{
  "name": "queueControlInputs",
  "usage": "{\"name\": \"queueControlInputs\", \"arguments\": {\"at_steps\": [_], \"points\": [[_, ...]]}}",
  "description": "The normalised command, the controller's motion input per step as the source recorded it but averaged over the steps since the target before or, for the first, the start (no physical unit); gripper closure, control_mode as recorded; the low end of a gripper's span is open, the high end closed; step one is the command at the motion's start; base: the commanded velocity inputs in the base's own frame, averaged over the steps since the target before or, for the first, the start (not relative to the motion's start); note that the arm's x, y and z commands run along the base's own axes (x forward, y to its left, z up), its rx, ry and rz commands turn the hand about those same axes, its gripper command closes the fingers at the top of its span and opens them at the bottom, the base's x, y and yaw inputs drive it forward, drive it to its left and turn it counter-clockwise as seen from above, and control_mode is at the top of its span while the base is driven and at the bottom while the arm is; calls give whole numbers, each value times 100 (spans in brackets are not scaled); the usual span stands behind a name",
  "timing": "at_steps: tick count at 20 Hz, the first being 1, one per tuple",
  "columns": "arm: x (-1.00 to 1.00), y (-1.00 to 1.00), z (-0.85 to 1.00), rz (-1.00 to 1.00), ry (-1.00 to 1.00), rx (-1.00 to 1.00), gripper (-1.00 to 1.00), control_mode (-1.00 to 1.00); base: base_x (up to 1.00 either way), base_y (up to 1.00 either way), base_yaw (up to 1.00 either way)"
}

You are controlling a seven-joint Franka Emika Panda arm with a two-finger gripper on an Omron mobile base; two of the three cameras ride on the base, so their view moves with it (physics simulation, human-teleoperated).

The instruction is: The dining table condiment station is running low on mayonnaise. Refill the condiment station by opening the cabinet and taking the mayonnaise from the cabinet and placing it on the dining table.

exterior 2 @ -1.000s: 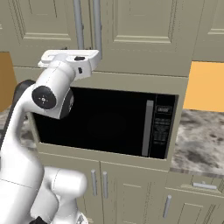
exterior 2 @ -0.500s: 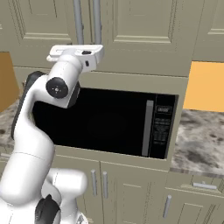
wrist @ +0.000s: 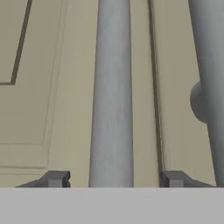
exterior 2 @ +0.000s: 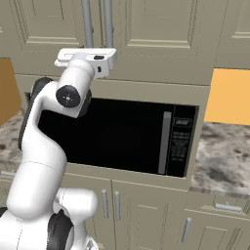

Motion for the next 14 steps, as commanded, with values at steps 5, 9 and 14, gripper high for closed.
{"name": "queueControlInputs", "arguments": {"at_steps": [5, 9, 14], "points": [[8, 9, 0, 5, 0, 0, 100, -100, 0, 0, 0], [0, 6, 0, 9, 0, 0, 100, -100, 0, 0, 0], [-11, 26, 0, 8, 0, 0, 100, -100, 0, 0, 0]]}}
